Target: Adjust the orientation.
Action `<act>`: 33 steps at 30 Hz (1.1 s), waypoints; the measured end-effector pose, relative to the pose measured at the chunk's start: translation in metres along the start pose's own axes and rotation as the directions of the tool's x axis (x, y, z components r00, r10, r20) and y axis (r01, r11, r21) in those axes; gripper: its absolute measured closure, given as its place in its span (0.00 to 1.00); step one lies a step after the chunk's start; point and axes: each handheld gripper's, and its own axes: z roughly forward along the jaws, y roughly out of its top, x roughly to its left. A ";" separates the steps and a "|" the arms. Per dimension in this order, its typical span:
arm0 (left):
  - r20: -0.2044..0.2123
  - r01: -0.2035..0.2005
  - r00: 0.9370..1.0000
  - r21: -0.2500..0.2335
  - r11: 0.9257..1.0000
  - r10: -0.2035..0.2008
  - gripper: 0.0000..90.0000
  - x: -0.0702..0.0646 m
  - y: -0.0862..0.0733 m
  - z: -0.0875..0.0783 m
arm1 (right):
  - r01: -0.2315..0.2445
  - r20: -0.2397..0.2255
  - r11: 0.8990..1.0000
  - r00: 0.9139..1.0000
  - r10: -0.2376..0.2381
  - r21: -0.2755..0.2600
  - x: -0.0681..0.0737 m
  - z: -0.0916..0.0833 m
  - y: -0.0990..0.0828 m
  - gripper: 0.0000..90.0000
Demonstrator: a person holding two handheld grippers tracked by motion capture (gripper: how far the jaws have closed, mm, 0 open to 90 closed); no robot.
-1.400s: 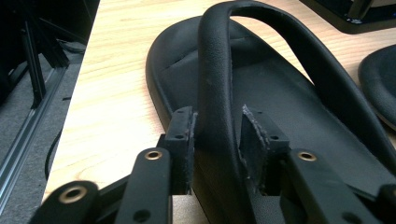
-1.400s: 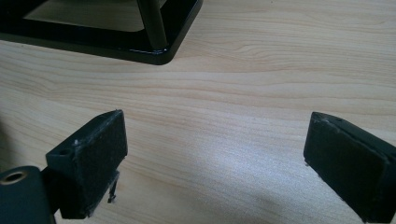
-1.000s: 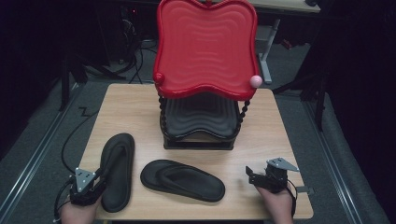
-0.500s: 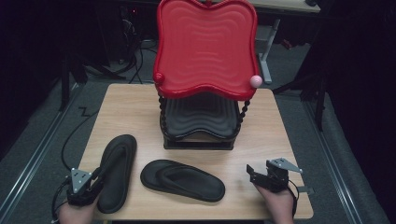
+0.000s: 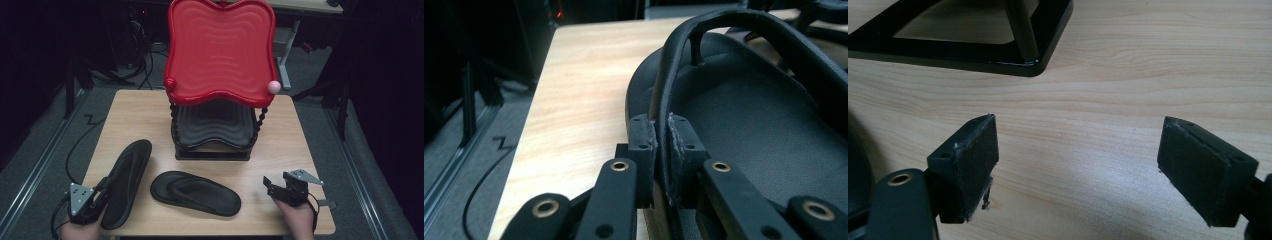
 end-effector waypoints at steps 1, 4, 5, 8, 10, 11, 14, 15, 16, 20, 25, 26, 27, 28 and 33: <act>0.003 -0.005 1.000 -0.010 1.000 0.005 0.92 -0.002 0.001 -0.002 | 0.000 0.000 1.000 1.000 0.000 0.000 0.000 0.000 0.000 0.19; 0.006 -0.013 1.000 -0.036 0.999 0.013 0.92 -0.010 0.005 -0.009 | 0.019 -0.005 1.000 1.000 -0.019 -0.009 0.004 -0.001 0.000 0.20; 0.013 -0.013 1.000 -0.043 0.999 0.014 0.92 -0.013 0.005 -0.011 | 0.042 -0.009 0.999 0.999 -0.042 -0.023 0.008 -0.003 0.001 0.20; 0.043 -0.012 0.999 -0.069 0.998 0.015 0.92 -0.021 0.007 -0.018 | 0.060 -0.019 0.997 0.998 -0.061 -0.047 0.014 -0.005 0.002 0.21; 0.048 -0.010 0.999 -0.076 0.997 0.014 0.92 -0.024 0.008 -0.020 | 0.071 -0.021 0.996 0.997 -0.072 -0.061 0.017 -0.007 0.002 0.23; 0.061 -0.015 0.998 -0.082 0.997 0.020 0.92 -0.028 0.008 -0.024 | 0.093 -0.029 0.992 0.995 -0.095 -0.087 0.024 -0.011 0.003 0.24; 0.077 -0.013 0.997 -0.089 0.996 0.020 0.92 -0.033 0.008 -0.026 | 0.103 -0.046 0.989 0.993 -0.109 -0.108 0.034 -0.014 0.005 0.24; 0.096 -0.020 0.995 -0.095 0.995 0.029 0.92 -0.039 0.008 -0.028 | 0.110 -0.051 0.987 0.992 -0.117 -0.115 0.038 -0.015 0.006 0.23; 0.096 -0.020 0.995 -0.095 0.995 0.029 0.92 -0.039 0.008 -0.028 | 0.112 -0.061 0.986 0.991 -0.120 -0.120 0.042 -0.016 0.006 0.23; 0.138 -0.041 0.989 -0.119 0.992 0.057 0.92 -0.055 0.012 -0.031 | 0.141 -0.091 0.981 0.984 -0.154 -0.132 0.059 -0.018 0.007 0.23; 0.185 -0.052 0.980 -0.141 0.989 0.078 0.92 -0.074 0.017 -0.027 | 0.160 -0.124 0.976 0.976 -0.179 -0.147 0.075 -0.020 0.008 0.23; 0.185 -0.052 0.980 -0.141 0.989 0.078 0.92 -0.074 0.017 -0.027 | 0.160 -0.124 0.976 0.976 -0.179 -0.147 0.075 -0.020 0.008 0.23; 0.192 -0.058 0.978 -0.142 0.988 0.085 0.92 -0.078 0.018 -0.025 | 0.160 -0.131 0.976 0.975 -0.179 -0.149 0.077 -0.021 0.008 0.23; 0.210 -0.065 0.973 -0.144 0.987 0.094 0.92 -0.087 0.021 -0.020 | 0.160 -0.142 0.975 0.973 -0.182 -0.153 0.082 -0.021 0.009 0.23; 0.248 -0.093 0.960 -0.160 0.983 0.132 0.92 -0.112 0.028 -0.006 | 0.160 -0.157 0.973 0.970 -0.186 -0.163 0.091 -0.024 0.011 0.22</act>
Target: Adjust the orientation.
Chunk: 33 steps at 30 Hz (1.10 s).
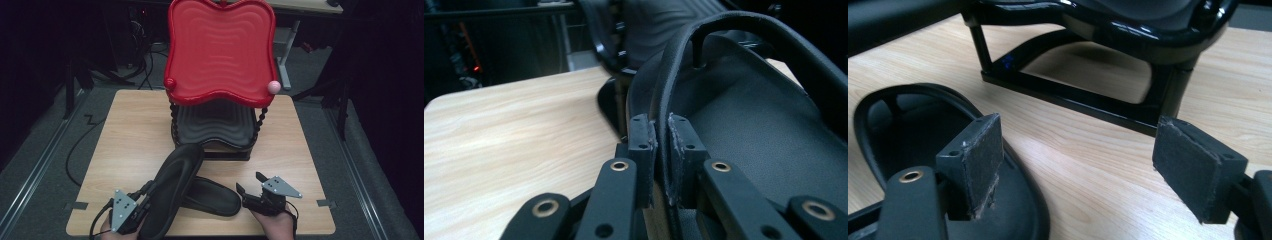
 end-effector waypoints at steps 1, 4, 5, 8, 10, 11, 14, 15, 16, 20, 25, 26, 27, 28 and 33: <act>0.000 0.000 1.000 0.000 1.000 0.000 0.92 0.000 0.000 0.000 | 0.004 -0.002 1.000 1.000 -0.004 -0.004 0.001 0.000 0.001 0.22; 0.019 -0.012 1.000 -0.015 1.000 0.012 0.92 -0.010 0.005 0.010 | 0.005 -0.010 1.000 1.000 -0.005 -0.016 0.005 -0.002 0.004 0.22; 0.026 -0.010 1.000 -0.019 1.000 0.010 0.92 -0.013 0.006 0.013 | 0.005 -0.010 1.000 1.000 -0.005 -0.016 0.005 -0.002 0.004 0.22; 0.043 -0.023 0.999 -0.029 0.999 0.024 0.92 -0.023 0.010 0.024 | 0.014 -0.010 0.999 1.000 -0.014 -0.031 0.009 -0.004 0.008 0.22; 0.053 -0.024 0.998 -0.037 0.999 0.026 0.92 -0.030 0.014 0.033 | 0.016 -0.016 0.998 1.000 -0.017 -0.054 0.014 -0.008 0.014 0.22; 0.053 -0.024 0.998 -0.037 0.999 0.026 0.92 -0.030 0.014 0.033 | 0.020 -0.016 0.998 1.000 -0.021 -0.062 0.016 -0.009 0.016 0.22; 0.059 -0.024 0.998 -0.047 0.999 0.027 0.92 -0.037 0.018 0.043 | 0.018 -0.031 0.996 0.999 -0.020 -0.089 0.022 -0.012 0.023 0.23; 0.058 -0.027 0.998 -0.048 0.998 0.030 0.92 -0.038 0.019 0.046 | 0.018 -0.031 0.996 0.999 -0.020 -0.089 0.022 -0.012 0.023 0.23; 0.057 -0.027 0.998 -0.052 0.998 0.030 0.92 -0.040 0.021 0.050 | 0.021 -0.035 0.995 0.999 -0.025 -0.096 0.025 -0.012 0.025 0.23; 0.034 -0.031 0.999 -0.061 0.998 0.033 0.92 -0.044 0.026 0.061 | 0.025 -0.064 0.991 0.997 -0.034 -0.129 0.039 -0.012 0.036 0.24; 0.004 -0.030 1.000 -0.064 0.998 0.030 0.92 -0.047 0.031 0.068 | 0.038 -0.107 0.986 0.993 -0.055 -0.161 0.059 -0.008 0.045 0.26; -0.005 -0.032 0.999 -0.065 0.997 0.031 0.91 -0.047 0.032 0.069 | 0.043 -0.112 0.985 0.992 -0.062 -0.166 0.063 -0.007 0.047 0.26; -0.005 -0.032 0.999 -0.065 0.997 0.031 0.92 -0.047 0.032 0.069 | 0.043 -0.112 0.985 0.992 -0.062 -0.166 0.063 -0.007 0.047 0.26; -0.014 -0.035 0.999 -0.068 0.997 0.034 0.92 -0.048 0.033 0.070 | 0.046 -0.120 0.985 0.990 -0.067 -0.167 0.066 -0.005 0.048 0.26; -0.041 -0.045 0.998 -0.084 0.995 0.041 0.91 -0.051 0.037 0.074 | 0.075 -0.126 0.983 0.987 -0.097 -0.168 0.080 0.005 0.054 0.33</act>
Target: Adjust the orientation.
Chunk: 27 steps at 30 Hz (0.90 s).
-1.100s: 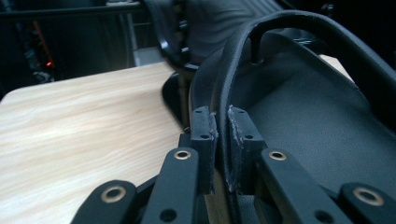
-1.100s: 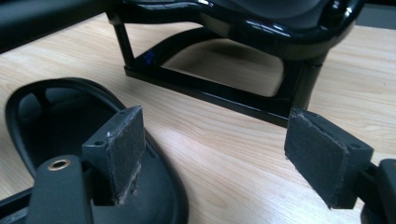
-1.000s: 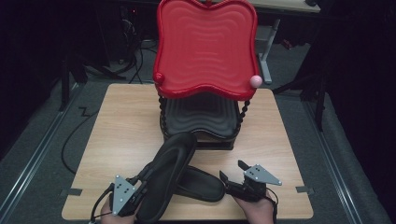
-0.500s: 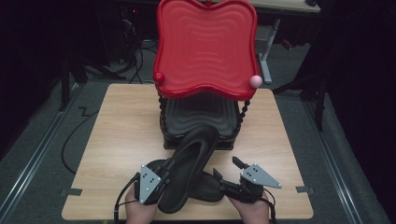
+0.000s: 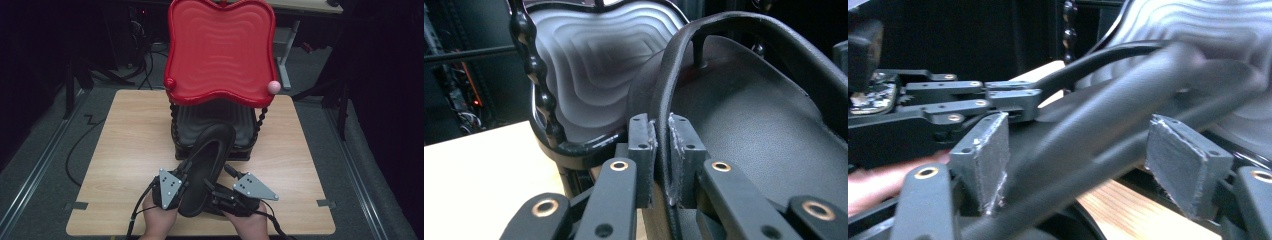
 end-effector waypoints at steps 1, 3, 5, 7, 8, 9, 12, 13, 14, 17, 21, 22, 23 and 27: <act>-0.004 0.008 1.000 -0.012 1.000 -0.009 0.91 0.000 0.002 0.000 | 0.024 0.022 1.000 0.999 -0.024 0.003 0.004 0.003 0.001 0.42; -0.008 0.012 1.000 -0.018 1.000 -0.012 0.91 -0.001 0.003 -0.001 | 0.033 0.032 0.999 0.999 -0.033 -0.001 0.004 0.004 0.001 0.46; -0.014 0.013 1.000 -0.021 1.000 -0.014 0.91 -0.001 0.004 -0.001 | 0.041 0.053 0.999 0.998 -0.041 -0.003 0.004 0.005 0.000 0.56; -0.022 0.019 1.000 -0.025 1.000 -0.020 0.89 -0.001 0.004 0.000 | 0.040 0.064 0.999 0.997 -0.039 -0.005 0.000 0.008 -0.003 0.69; -0.022 0.019 1.000 -0.025 1.000 -0.020 0.89 -0.001 0.004 0.000 | 0.040 0.064 0.999 0.997 -0.039 -0.005 0.000 0.008 -0.003 0.69; -0.026 0.019 0.999 -0.023 1.000 -0.020 0.89 -0.002 0.004 0.001 | 0.042 0.071 0.999 0.997 -0.041 -0.003 -0.001 0.009 -0.005 0.73; -0.027 0.017 0.999 -0.031 0.999 -0.018 0.87 -0.002 0.003 0.006 | 0.049 0.113 0.999 0.992 -0.048 -0.010 -0.006 0.017 -0.009 0.87; -0.027 0.017 0.999 -0.031 0.999 -0.018 0.87 -0.002 0.003 0.006 | 0.049 0.113 0.999 0.992 -0.048 -0.010 -0.006 0.017 -0.009 0.87; -0.029 0.014 0.999 -0.039 0.999 -0.015 0.87 -0.003 0.004 0.008 | 0.052 0.119 0.999 0.992 -0.050 -0.013 -0.007 0.018 -0.010 0.89; -0.029 0.012 0.999 -0.052 0.999 -0.014 0.87 -0.001 0.004 0.013 | 0.058 0.134 0.998 0.990 -0.053 -0.034 -0.010 0.022 -0.010 0.92; -0.020 0.031 0.999 -0.048 0.998 -0.032 0.87 0.005 0.006 0.026 | 0.068 0.169 0.995 0.984 -0.056 -0.066 -0.013 0.029 -0.009 0.94; -0.016 0.031 0.999 -0.050 0.998 -0.031 0.86 0.007 0.006 0.029 | 0.059 0.176 0.996 0.983 -0.046 -0.064 -0.017 0.035 -0.008 0.94; -0.011 0.023 1.000 -0.047 0.999 -0.023 0.86 0.010 0.005 0.036 | 0.059 0.180 0.996 0.983 -0.047 -0.063 -0.018 0.037 -0.008 0.94; 0.006 0.018 1.000 -0.038 0.999 -0.018 0.82 0.013 0.004 0.043 | 0.064 0.217 0.996 0.975 -0.049 -0.060 -0.022 0.046 -0.007 0.94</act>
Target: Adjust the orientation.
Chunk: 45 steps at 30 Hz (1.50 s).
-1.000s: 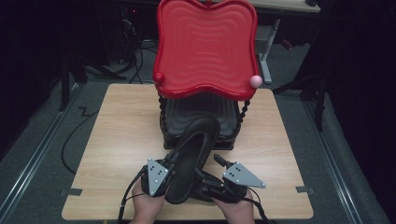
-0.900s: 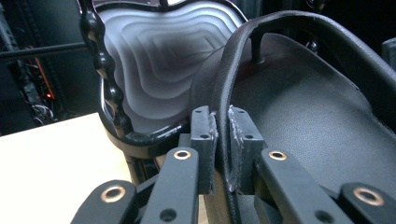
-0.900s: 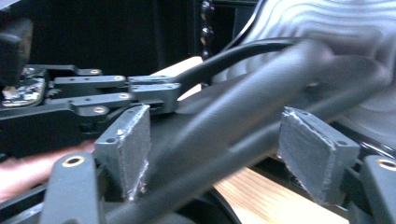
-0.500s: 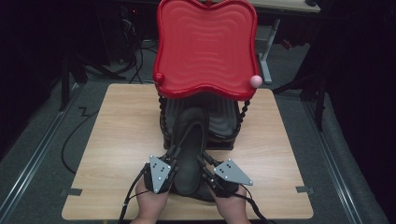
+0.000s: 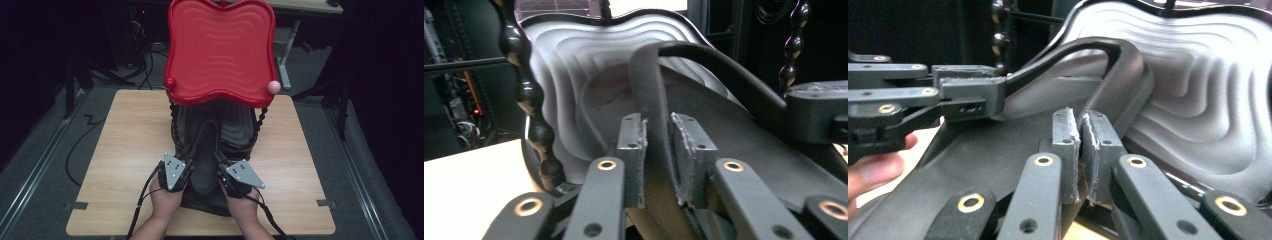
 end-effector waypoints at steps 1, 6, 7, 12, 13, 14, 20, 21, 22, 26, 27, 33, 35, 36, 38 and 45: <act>0.006 0.001 1.000 -0.001 1.000 -0.001 0.79 0.000 0.000 0.000 | -0.002 0.010 1.000 1.000 0.002 0.000 -0.001 0.002 0.000 0.94; 0.036 0.016 0.999 0.013 1.000 -0.017 0.66 -0.007 -0.007 -0.013 | -0.016 0.044 1.000 0.999 0.015 0.006 -0.003 0.009 -0.001 0.95; 0.040 0.025 0.999 0.017 1.000 -0.026 0.64 -0.010 -0.009 -0.017 | -0.014 0.047 1.000 0.999 0.014 0.006 -0.002 0.009 -0.001 0.95; 0.046 0.040 0.998 0.030 0.999 -0.042 0.62 -0.020 -0.016 -0.027 | -0.008 0.060 1.000 0.998 0.008 0.002 -0.002 0.009 -0.003 0.95; 0.032 0.031 0.999 0.034 0.999 -0.032 0.64 -0.020 -0.015 -0.027 | -0.010 0.061 1.000 0.998 0.010 0.001 -0.002 0.009 -0.003 0.95; 0.024 0.020 0.999 0.034 0.999 -0.021 0.71 -0.018 -0.016 -0.026 | -0.011 0.059 1.000 0.998 0.011 -0.002 -0.002 0.008 -0.003 0.95; -0.018 -0.027 0.999 0.038 0.999 0.028 0.84 -0.004 -0.009 -0.007 | -0.005 0.053 1.000 0.999 0.005 0.000 -0.003 0.017 -0.003 0.94; -0.018 -0.027 0.999 0.038 0.999 0.028 0.84 -0.004 -0.009 -0.007 | -0.005 0.053 1.000 0.999 0.005 0.000 -0.003 0.017 -0.003 0.94; -0.025 -0.036 0.999 0.039 0.999 0.037 0.84 -0.001 -0.007 -0.002 | -0.006 0.057 1.000 0.998 0.006 0.003 -0.004 0.022 -0.002 0.94; -0.060 -0.051 0.997 0.030 0.998 0.053 0.85 0.007 -0.001 0.017 | 0.012 0.071 1.000 0.997 -0.012 0.001 -0.014 0.049 0.009 0.94; -0.071 -0.045 0.996 0.021 0.999 0.047 0.85 0.010 0.001 0.024 | 0.020 0.076 1.000 0.997 -0.020 0.002 -0.015 0.054 0.011 0.93; -0.094 -0.038 0.995 0.022 0.999 0.040 0.84 0.011 0.005 0.031 | 0.019 0.066 1.000 0.998 -0.020 0.016 -0.022 0.065 0.019 0.87; -0.099 -0.041 0.994 0.020 0.999 0.043 0.84 0.010 0.005 0.031 | 0.004 0.068 1.000 0.998 -0.006 0.028 -0.024 0.065 0.018 0.80; -0.100 -0.042 0.994 0.019 0.999 0.044 0.84 0.010 0.005 0.031 | 0.008 0.069 0.999 0.998 -0.010 0.032 -0.025 0.065 0.017 0.78; -0.104 -0.042 0.994 0.018 0.999 0.044 0.84 0.008 0.005 0.031 | 0.003 0.071 0.999 0.997 -0.006 0.038 -0.027 0.064 0.015 0.73; -0.111 -0.035 0.993 0.013 0.999 0.036 0.85 0.009 0.005 0.033 | 0.020 0.010 0.998 1.000 -0.021 0.063 -0.020 0.045 0.000 0.74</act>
